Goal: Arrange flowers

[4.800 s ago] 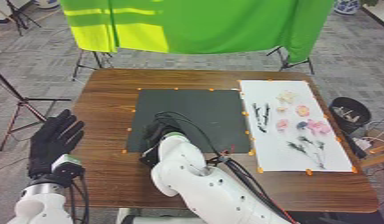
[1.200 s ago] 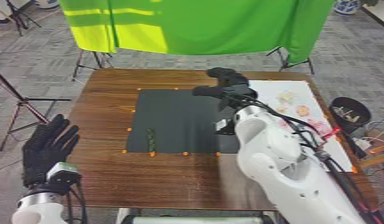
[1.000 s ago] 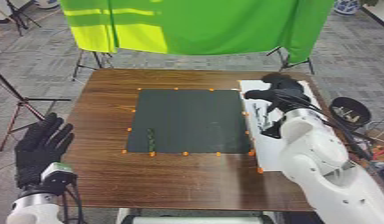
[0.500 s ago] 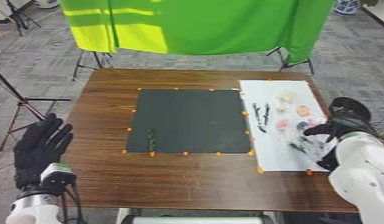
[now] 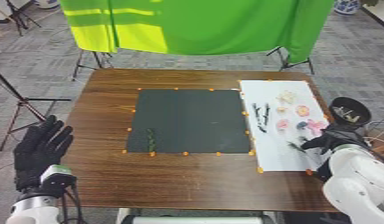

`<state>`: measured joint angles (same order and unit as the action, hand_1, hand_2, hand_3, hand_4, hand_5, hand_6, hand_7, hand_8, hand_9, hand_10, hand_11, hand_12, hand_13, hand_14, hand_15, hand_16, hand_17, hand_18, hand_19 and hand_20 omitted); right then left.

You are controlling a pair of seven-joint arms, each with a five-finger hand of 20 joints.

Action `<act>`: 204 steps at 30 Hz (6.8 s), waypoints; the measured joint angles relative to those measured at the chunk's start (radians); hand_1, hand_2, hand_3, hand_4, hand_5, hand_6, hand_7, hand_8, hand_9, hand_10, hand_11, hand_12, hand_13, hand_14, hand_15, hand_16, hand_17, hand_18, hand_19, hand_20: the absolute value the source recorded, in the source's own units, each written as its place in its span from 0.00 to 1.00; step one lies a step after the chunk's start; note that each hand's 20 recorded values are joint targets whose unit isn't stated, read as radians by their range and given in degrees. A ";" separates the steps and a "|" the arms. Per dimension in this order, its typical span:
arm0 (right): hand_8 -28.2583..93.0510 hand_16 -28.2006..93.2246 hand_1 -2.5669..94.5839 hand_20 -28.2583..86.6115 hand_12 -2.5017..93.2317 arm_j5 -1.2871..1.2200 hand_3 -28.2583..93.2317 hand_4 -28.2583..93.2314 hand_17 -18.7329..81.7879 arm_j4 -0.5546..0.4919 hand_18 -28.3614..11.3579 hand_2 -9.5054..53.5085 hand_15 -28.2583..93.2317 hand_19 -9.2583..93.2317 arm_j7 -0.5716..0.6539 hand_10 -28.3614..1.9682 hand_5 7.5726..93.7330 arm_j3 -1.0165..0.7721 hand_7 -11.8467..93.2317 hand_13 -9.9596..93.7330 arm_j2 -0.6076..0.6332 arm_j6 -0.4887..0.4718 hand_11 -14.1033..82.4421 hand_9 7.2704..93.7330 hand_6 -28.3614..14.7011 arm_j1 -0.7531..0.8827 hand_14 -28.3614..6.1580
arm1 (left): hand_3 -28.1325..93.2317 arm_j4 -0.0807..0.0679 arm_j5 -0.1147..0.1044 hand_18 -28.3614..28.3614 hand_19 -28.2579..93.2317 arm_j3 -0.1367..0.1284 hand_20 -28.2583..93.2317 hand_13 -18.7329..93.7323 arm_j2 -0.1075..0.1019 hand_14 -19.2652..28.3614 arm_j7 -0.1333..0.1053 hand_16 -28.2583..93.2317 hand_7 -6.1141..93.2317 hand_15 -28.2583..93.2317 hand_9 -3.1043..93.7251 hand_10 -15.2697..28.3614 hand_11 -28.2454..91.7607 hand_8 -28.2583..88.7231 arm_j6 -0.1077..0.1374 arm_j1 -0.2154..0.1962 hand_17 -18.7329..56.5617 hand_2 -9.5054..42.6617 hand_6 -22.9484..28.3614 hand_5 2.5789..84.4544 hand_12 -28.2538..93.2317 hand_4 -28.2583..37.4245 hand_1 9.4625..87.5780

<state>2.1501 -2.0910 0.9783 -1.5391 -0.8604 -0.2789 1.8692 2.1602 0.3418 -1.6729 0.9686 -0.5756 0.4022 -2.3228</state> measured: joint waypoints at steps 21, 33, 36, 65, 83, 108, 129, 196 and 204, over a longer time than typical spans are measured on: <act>0.28 0.52 0.59 0.40 0.39 0.091 0.84 0.00 0.43 0.045 0.25 0.00 0.46 0.65 -0.083 0.57 0.88 0.041 0.37 0.78 -0.002 0.405 0.25 0.95 0.68 0.059 0.58 | 0.81 0.001 -0.006 0.78 0.56 0.006 0.31 0.39 0.007 0.77 0.000 0.15 0.22 0.60 0.38 0.71 0.48 0.17 0.001 -0.004 0.16 0.53 0.65 0.50 0.31 0.00 0.23; 0.29 0.53 0.58 0.40 0.41 0.130 0.87 0.01 0.44 -0.066 0.26 0.00 0.48 0.67 -0.085 0.54 0.89 0.056 0.38 0.79 0.060 0.510 0.27 0.96 0.66 0.051 0.56 | 0.81 0.001 -0.006 0.78 0.56 0.006 0.31 0.39 0.007 0.77 0.005 0.15 0.22 0.60 0.38 0.72 0.48 0.17 0.000 -0.005 0.16 0.54 0.65 0.50 0.31 0.00 0.23; 0.30 0.53 0.57 0.40 0.41 0.116 0.87 0.02 0.44 -0.080 0.26 0.00 0.48 0.67 -0.089 0.54 0.90 0.076 0.38 0.79 0.070 0.512 0.27 0.97 0.66 0.028 0.56 | 0.81 0.001 -0.005 0.78 0.56 0.006 0.31 0.39 0.006 0.77 0.006 0.15 0.22 0.60 0.38 0.71 0.48 0.17 0.000 -0.005 0.16 0.53 0.65 0.50 0.31 0.00 0.23; 0.29 0.50 0.51 0.40 0.44 0.288 0.91 0.10 0.42 0.168 0.12 0.00 0.63 0.77 -0.151 0.50 0.84 0.855 0.50 0.76 -0.191 0.420 0.43 0.92 0.60 -0.633 0.44 | 0.81 0.001 0.023 0.78 0.56 0.027 0.31 0.39 -0.007 0.77 0.075 0.15 0.22 0.60 0.38 0.71 0.48 0.17 0.003 -0.006 0.16 0.49 0.64 0.50 0.31 0.00 0.26; 0.34 0.41 0.50 0.40 0.39 0.252 0.87 0.08 0.40 0.379 0.07 0.00 0.67 0.79 -0.112 0.43 0.82 0.921 0.45 0.74 -0.405 0.325 0.47 0.88 0.59 -0.630 0.36 | 0.81 -0.011 0.044 0.78 0.56 0.062 0.31 0.39 -0.022 0.76 0.144 0.15 0.22 0.60 0.38 0.71 0.48 0.17 0.004 0.048 0.16 0.46 0.65 0.50 0.31 0.00 0.28; 0.14 0.36 0.40 0.39 0.25 0.183 0.91 0.05 0.38 0.267 0.04 0.00 0.64 0.77 -0.071 0.31 0.68 0.906 0.27 0.69 -0.391 0.449 0.46 0.80 0.51 -0.601 0.29 | 0.81 -0.023 0.036 0.78 0.56 0.067 0.31 0.39 -0.018 0.76 0.147 0.15 0.22 0.60 0.38 0.71 0.48 0.16 -0.007 0.059 0.16 0.45 0.65 0.50 0.31 0.00 0.29; 0.22 0.35 0.51 0.39 0.20 0.053 0.88 0.01 0.31 0.042 0.16 0.25 0.55 0.66 -0.206 0.35 0.73 0.684 0.33 0.57 -0.116 0.036 0.32 0.66 0.60 -0.411 0.33 | 0.81 -0.020 0.018 0.78 0.56 0.045 0.31 0.39 0.002 0.76 0.103 0.15 0.22 0.60 0.38 0.71 0.48 0.16 -0.017 0.020 0.16 0.49 0.65 0.50 0.31 0.00 0.27; 0.21 0.35 0.54 0.40 0.18 0.019 0.84 0.00 0.42 0.428 0.09 0.00 0.59 0.84 0.045 0.34 0.65 0.641 0.41 0.64 -0.161 0.125 0.33 0.64 0.53 -0.663 0.37 | 0.81 -0.023 -0.003 0.78 0.56 0.087 0.31 0.39 0.015 0.77 0.107 0.15 0.22 0.60 0.38 0.71 0.48 0.17 -0.052 0.052 0.16 0.51 0.65 0.50 0.31 0.00 0.26; 0.25 0.52 0.67 0.43 0.18 -0.012 0.81 0.00 0.53 0.413 0.12 0.00 0.42 0.85 -0.008 0.38 0.44 0.585 0.78 0.79 -0.164 0.090 0.30 0.72 0.53 -0.637 0.61 | 0.81 -0.023 -0.003 0.78 0.56 0.086 0.31 0.39 0.019 0.76 0.116 0.15 0.22 0.60 0.38 0.71 0.48 0.17 -0.051 0.048 0.16 0.50 0.65 0.50 0.31 0.00 0.27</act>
<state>2.1381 -1.6781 0.9708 -0.9544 -1.0243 -0.1885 1.2320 2.1372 0.3391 -1.5867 0.9871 -0.4598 0.3508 -2.2752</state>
